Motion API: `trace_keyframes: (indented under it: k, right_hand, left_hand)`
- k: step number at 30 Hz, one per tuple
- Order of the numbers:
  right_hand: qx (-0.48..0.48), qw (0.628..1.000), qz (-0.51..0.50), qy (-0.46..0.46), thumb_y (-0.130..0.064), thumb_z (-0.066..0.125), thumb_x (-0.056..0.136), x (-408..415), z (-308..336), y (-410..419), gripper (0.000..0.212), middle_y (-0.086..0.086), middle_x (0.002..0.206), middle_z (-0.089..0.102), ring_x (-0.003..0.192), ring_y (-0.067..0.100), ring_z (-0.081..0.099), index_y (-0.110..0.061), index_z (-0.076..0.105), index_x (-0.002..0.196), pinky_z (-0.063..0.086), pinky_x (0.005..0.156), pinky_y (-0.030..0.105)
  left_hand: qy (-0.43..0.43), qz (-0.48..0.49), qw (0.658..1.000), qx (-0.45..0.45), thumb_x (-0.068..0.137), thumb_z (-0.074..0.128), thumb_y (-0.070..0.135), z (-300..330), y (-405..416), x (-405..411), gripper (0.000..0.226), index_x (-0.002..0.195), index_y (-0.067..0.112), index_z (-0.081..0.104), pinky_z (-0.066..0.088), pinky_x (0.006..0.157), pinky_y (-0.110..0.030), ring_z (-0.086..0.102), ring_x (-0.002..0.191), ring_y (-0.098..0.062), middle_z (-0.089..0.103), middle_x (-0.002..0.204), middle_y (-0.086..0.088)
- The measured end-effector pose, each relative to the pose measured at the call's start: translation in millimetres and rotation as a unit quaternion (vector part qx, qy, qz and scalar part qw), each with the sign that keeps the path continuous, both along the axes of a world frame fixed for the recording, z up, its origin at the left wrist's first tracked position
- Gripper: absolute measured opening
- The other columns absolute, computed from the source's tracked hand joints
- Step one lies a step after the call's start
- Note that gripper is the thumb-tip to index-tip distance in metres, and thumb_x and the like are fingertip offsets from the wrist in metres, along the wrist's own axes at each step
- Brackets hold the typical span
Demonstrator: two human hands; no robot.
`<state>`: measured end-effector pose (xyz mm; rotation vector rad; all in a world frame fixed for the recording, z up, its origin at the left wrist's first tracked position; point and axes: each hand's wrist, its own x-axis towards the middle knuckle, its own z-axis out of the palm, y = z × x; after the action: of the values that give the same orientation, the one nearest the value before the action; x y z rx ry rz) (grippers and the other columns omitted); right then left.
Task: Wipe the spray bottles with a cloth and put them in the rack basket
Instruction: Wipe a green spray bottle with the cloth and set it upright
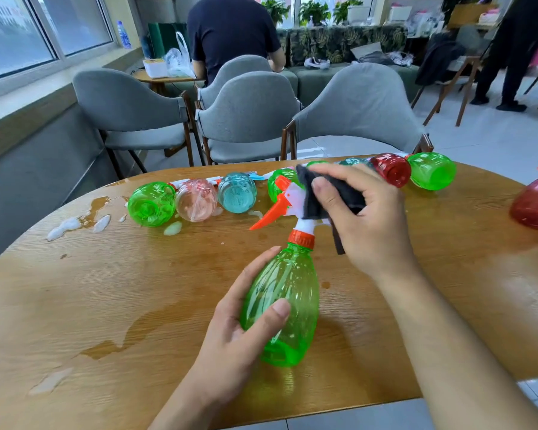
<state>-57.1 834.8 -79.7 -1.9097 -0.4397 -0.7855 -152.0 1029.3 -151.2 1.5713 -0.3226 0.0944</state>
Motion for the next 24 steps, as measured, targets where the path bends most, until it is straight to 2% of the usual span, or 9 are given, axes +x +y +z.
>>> trace_keyframes:
  k: [3,5,6,8,10,15,17,20,24]
  right_hand:
    - [-0.056,0.990,0.059,0.116,-0.025,0.073,0.100,1.5,1.5,-3.8,0.014,-0.016,0.102,0.075,0.100,0.000,0.069,-0.027,0.080,0.111,0.049,0.083,0.013]
    - [-0.087,0.977,0.061,0.186,-0.027,0.075,0.097,4.3,2.1,-17.2,0.011,-0.022,0.094,0.076,0.092,-0.007,0.069,-0.035,0.080,0.102,0.047,0.077,0.013]
    - [-0.076,0.978,0.053,0.189,-0.027,0.075,0.097,4.5,3.1,-20.6,0.011,-0.023,0.092,0.077,0.091,-0.007,0.069,-0.036,0.080,0.099,0.048,0.077,0.014]
    - [-0.017,0.991,0.031,0.132,-0.024,0.074,0.098,2.2,2.9,-16.4,0.012,-0.020,0.095,0.078,0.094,-0.005,0.070,-0.034,0.080,0.102,0.050,0.081,0.016]
    - [-0.002,0.997,0.032,0.074,-0.023,0.073,0.099,-2.4,2.9,-4.0,0.014,-0.015,0.105,0.077,0.102,-0.001,0.070,-0.027,0.080,0.110,0.051,0.088,0.016]
    - [-0.051,0.985,0.028,0.164,-0.027,0.075,0.097,2.7,0.4,-16.2,0.011,-0.020,0.099,0.077,0.096,-0.004,0.070,-0.031,0.082,0.105,0.054,0.084,0.021]
    - [-0.023,0.993,-0.001,0.120,-0.027,0.074,0.098,0.8,-1.2,-15.9,0.011,-0.018,0.100,0.077,0.098,-0.001,0.070,-0.029,0.082,0.106,0.055,0.086,0.023]
    - [0.003,0.998,0.035,0.058,-0.024,0.073,0.099,-6.5,-2.8,-0.6,0.017,-0.013,0.105,0.074,0.103,0.008,0.070,-0.024,0.080,0.115,0.052,0.089,0.020]
    - [-0.008,0.995,-0.007,0.099,-0.022,0.074,0.098,0.0,-13.1,-2.8,0.013,-0.010,0.100,0.076,0.097,0.005,0.070,-0.030,0.080,0.107,0.053,0.083,0.023]
  left_hand:
    - [0.013,0.024,0.999,-0.037,0.085,0.071,0.044,-3.6,5.1,4.0,0.057,0.141,0.047,0.063,0.057,0.106,-0.041,0.068,0.127,-0.021,0.070,0.140,0.002]
    - [0.018,0.030,0.998,-0.045,0.085,0.071,0.045,-4.7,8.8,6.2,0.057,0.141,0.048,0.063,0.053,0.111,-0.055,0.067,0.129,-0.025,0.069,0.141,0.001]
    - [0.018,0.030,0.999,-0.042,0.085,0.071,0.045,-5.0,9.9,6.5,0.057,0.141,0.048,0.063,0.053,0.111,-0.057,0.067,0.129,-0.025,0.069,0.141,0.001]
    - [0.018,0.022,0.999,-0.042,0.085,0.071,0.045,-3.8,9.2,5.8,0.057,0.141,0.049,0.063,0.056,0.109,-0.051,0.068,0.128,-0.024,0.069,0.140,0.001]
    - [0.015,0.010,0.999,-0.041,0.085,0.070,0.044,-3.4,5.3,4.8,0.057,0.142,0.048,0.062,0.058,0.105,-0.044,0.068,0.127,-0.023,0.069,0.140,0.000]
    - [0.020,0.016,0.998,-0.051,0.084,0.071,0.044,-3.8,4.7,6.6,0.057,0.140,0.048,0.063,0.057,0.108,-0.049,0.069,0.127,-0.023,0.071,0.139,0.002]
    - [0.017,0.013,0.999,-0.050,0.083,0.071,0.044,-1.5,4.4,6.2,0.057,0.140,0.049,0.064,0.056,0.109,-0.045,0.069,0.127,-0.022,0.071,0.139,0.003]
    - [0.013,0.010,0.998,-0.055,0.084,0.071,0.045,1.2,2.9,6.4,0.058,0.141,0.047,0.063,0.058,0.106,-0.040,0.068,0.128,-0.020,0.070,0.140,0.004]
    - [0.021,0.048,0.996,-0.069,0.081,0.072,0.049,0.9,4.6,12.4,0.059,0.140,0.049,0.063,0.060,0.096,-0.034,0.070,0.124,-0.019,0.071,0.136,0.004]
